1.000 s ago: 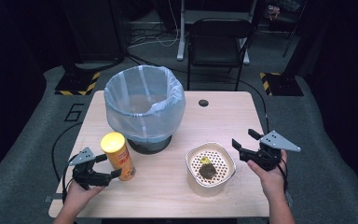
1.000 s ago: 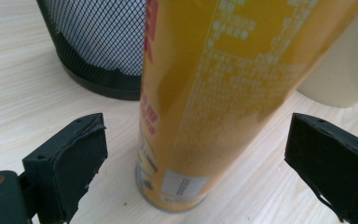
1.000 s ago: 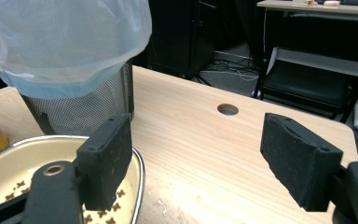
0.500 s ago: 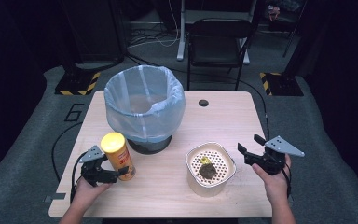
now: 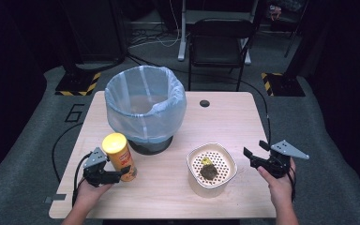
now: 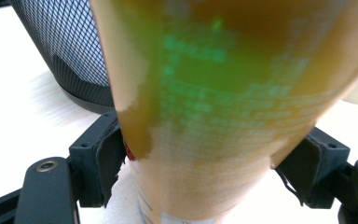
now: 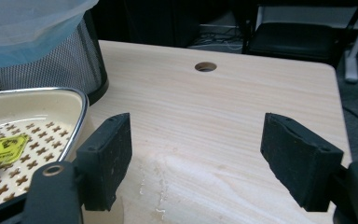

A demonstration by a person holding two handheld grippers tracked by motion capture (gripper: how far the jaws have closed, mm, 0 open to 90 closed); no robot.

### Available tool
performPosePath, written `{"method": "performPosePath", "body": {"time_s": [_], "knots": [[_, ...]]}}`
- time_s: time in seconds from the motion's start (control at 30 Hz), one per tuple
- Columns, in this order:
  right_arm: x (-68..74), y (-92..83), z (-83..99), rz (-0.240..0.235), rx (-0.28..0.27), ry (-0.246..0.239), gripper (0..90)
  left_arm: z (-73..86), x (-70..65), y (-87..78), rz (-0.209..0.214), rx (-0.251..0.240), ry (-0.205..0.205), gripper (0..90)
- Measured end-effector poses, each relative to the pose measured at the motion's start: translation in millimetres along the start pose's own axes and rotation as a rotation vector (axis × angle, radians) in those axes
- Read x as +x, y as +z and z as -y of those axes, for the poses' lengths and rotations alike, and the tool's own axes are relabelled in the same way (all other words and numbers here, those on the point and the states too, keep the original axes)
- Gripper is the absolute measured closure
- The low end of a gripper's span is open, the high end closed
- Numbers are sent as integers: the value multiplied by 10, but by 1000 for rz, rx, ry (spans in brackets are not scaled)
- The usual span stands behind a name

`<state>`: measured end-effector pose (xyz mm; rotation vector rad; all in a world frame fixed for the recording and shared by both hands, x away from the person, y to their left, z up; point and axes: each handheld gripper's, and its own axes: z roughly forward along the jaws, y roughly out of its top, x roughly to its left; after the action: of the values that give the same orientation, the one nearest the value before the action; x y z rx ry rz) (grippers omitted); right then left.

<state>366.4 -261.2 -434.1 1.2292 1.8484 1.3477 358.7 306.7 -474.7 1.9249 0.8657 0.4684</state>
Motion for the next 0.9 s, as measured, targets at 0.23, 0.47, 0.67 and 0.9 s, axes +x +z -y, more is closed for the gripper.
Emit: {"method": "performPosePath", "body": {"time_s": [0.23,0.47,0.67,0.9], "knots": [[-12,18,43,2,15,-13,246,-6,2,-19,1,2,4,238],[-60,20,78,5,11,-5,246,-44,14,-94,-2,-10,-15,239],[-74,49,123,33,35,-21,246,-89,28,-178,-6,-15,-40,239],[-84,60,153,49,37,-34,246,-195,28,-277,-8,-3,-51,239]]}}
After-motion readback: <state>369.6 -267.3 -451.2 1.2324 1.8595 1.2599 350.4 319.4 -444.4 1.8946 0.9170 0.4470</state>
